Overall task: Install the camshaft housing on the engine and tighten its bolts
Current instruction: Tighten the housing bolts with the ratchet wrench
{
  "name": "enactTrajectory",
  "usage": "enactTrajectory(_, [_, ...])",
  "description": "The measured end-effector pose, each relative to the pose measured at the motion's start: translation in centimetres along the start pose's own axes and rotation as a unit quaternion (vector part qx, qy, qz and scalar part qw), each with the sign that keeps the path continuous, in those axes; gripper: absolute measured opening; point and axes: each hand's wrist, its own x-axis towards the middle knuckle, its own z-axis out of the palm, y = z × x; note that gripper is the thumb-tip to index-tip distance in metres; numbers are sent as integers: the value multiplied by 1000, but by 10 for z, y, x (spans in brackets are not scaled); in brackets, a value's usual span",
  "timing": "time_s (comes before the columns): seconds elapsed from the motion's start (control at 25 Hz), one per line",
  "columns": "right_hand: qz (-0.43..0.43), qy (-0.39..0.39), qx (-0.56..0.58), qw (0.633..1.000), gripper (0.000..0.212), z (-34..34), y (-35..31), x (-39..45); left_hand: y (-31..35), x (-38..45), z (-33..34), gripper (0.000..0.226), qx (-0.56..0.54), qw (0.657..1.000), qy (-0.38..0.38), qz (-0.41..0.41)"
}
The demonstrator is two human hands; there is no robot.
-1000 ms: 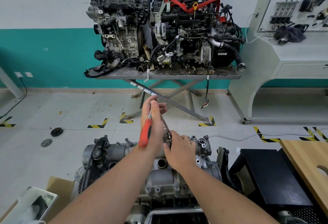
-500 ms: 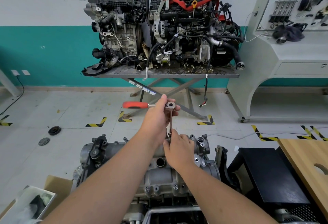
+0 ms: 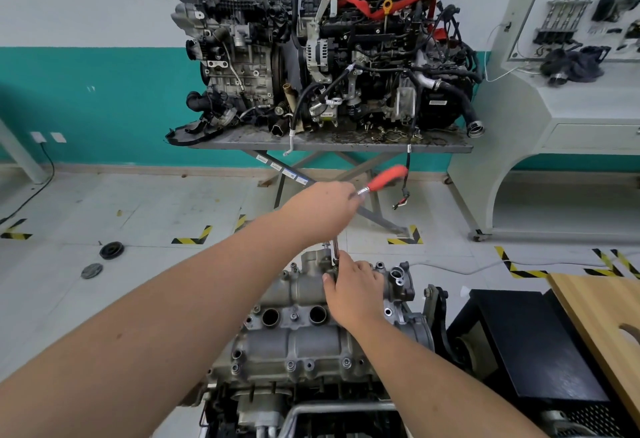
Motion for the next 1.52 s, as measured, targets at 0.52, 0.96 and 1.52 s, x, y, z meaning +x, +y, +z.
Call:
enactTrajectory(0.52, [-5,-3,1,1000,27,-7,-3,-4,-11,-32,81,45,-330,912,237,53])
enactTrajectory(0.96, [0,-1,-18,1000,52,0,0,-1,-5,-28,68,53,-678,716,126,-111])
enactTrajectory(1.52, [-7,-1,-10,1000,55,-1,0,-1,-5,-4,6,23,-399,904,-25,-149])
